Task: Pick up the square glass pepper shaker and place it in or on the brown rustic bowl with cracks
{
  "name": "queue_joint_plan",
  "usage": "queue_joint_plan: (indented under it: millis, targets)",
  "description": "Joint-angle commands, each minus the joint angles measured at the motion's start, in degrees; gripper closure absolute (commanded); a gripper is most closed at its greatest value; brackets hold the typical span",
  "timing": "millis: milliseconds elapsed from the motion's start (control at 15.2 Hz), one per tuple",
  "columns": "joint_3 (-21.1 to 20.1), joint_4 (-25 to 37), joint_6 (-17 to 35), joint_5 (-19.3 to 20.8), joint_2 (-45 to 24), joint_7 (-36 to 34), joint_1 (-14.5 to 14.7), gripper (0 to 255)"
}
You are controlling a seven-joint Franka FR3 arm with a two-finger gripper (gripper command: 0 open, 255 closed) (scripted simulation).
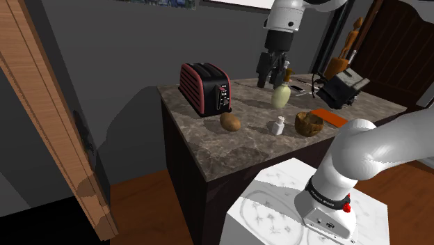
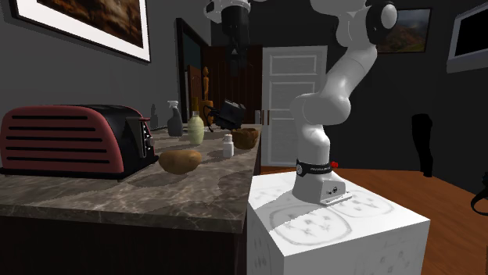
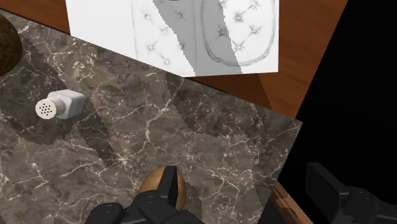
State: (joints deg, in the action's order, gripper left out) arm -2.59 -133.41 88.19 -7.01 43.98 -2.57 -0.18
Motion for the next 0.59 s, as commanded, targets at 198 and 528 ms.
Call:
queue_joint_plan:
  millis: [198,528]
  targets:
    - [2.25,-5.33,3.14,2.6,2.52,3.41,-1.05,0]
    - [6.52,-13.13,8.84,7.47,5.49,9.07,-3.35,0]
